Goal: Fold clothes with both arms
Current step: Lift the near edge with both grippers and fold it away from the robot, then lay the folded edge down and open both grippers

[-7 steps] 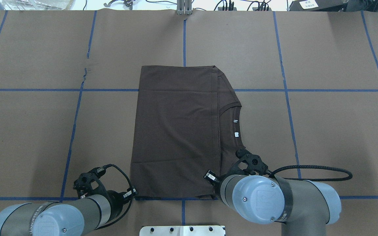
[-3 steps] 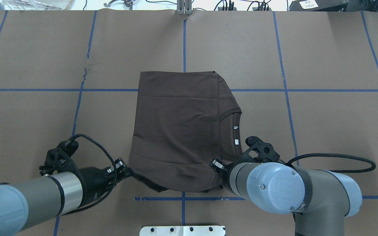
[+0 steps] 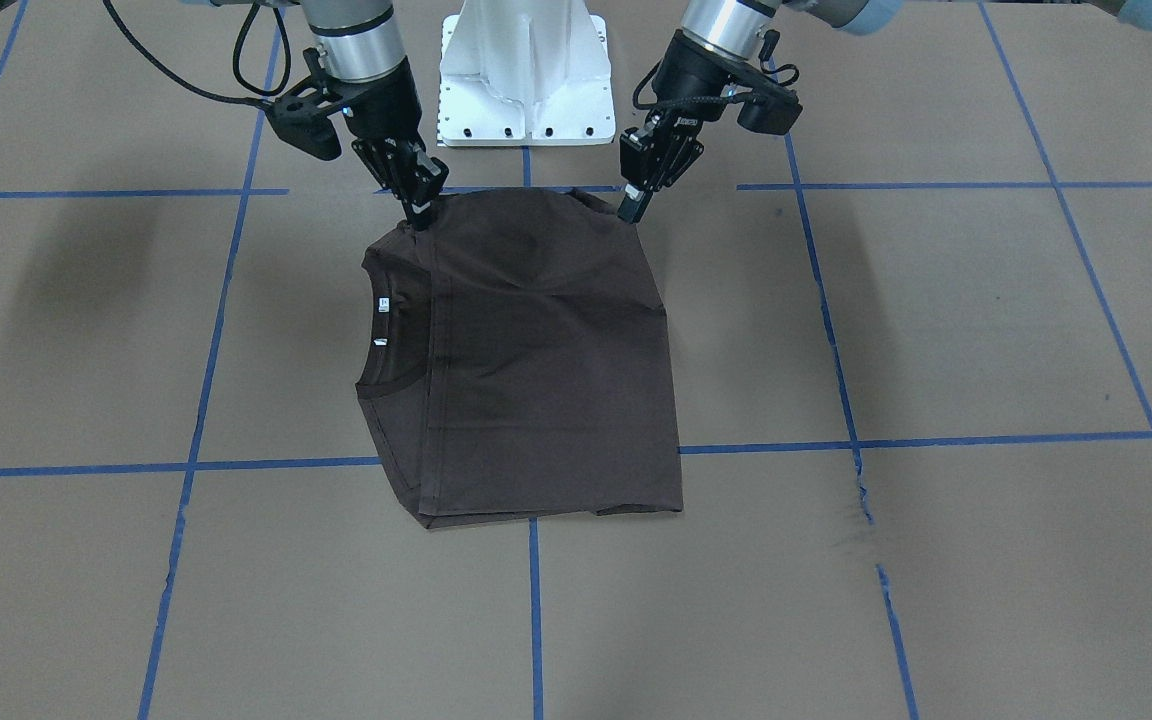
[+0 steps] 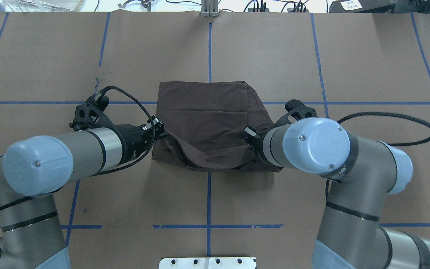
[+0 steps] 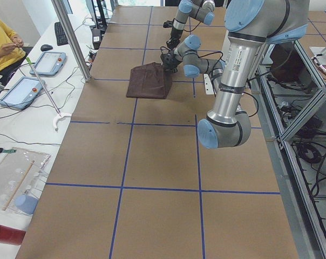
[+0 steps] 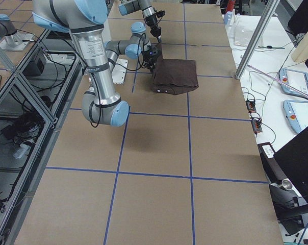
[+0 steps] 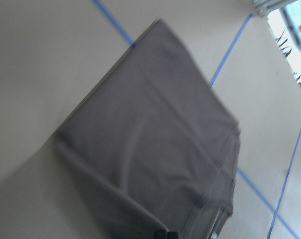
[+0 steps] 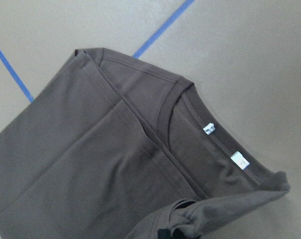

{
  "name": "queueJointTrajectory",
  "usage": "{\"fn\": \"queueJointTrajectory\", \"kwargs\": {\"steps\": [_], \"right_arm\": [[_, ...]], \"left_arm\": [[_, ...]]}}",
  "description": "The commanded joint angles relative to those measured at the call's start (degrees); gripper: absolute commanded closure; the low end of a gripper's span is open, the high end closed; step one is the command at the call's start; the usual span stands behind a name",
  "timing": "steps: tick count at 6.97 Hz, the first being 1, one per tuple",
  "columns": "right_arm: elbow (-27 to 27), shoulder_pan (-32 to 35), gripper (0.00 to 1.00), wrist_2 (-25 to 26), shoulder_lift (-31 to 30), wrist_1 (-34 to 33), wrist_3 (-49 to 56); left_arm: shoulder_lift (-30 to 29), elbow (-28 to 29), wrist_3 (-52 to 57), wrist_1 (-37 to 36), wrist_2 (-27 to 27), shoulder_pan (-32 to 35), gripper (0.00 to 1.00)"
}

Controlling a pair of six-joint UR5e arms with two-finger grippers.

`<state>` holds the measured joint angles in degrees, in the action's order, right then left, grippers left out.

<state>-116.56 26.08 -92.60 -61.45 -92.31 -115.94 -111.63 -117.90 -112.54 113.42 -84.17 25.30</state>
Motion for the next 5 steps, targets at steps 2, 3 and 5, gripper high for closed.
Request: {"fn": "queueJointTrajectory", "kwargs": {"steps": [2, 3, 5], "right_arm": [[16.9, 8.4, 1.0, -1.8, 11.1, 0.6, 7.4], [25.2, 10.0, 1.0, -2.2, 15.0, 4.6, 9.4], [49.8, 15.9, 1.0, -5.5, 21.5, 21.9, 20.1]], "left_arm": [[-5.1, 10.9, 6.8, 1.1, -0.1, 5.7, 1.0], [-8.6, 18.1, 8.5, 4.2, 0.0, 6.5, 1.0], [-12.2, 36.4, 18.3, 17.5, 0.0, 11.9, 1.0]]}}
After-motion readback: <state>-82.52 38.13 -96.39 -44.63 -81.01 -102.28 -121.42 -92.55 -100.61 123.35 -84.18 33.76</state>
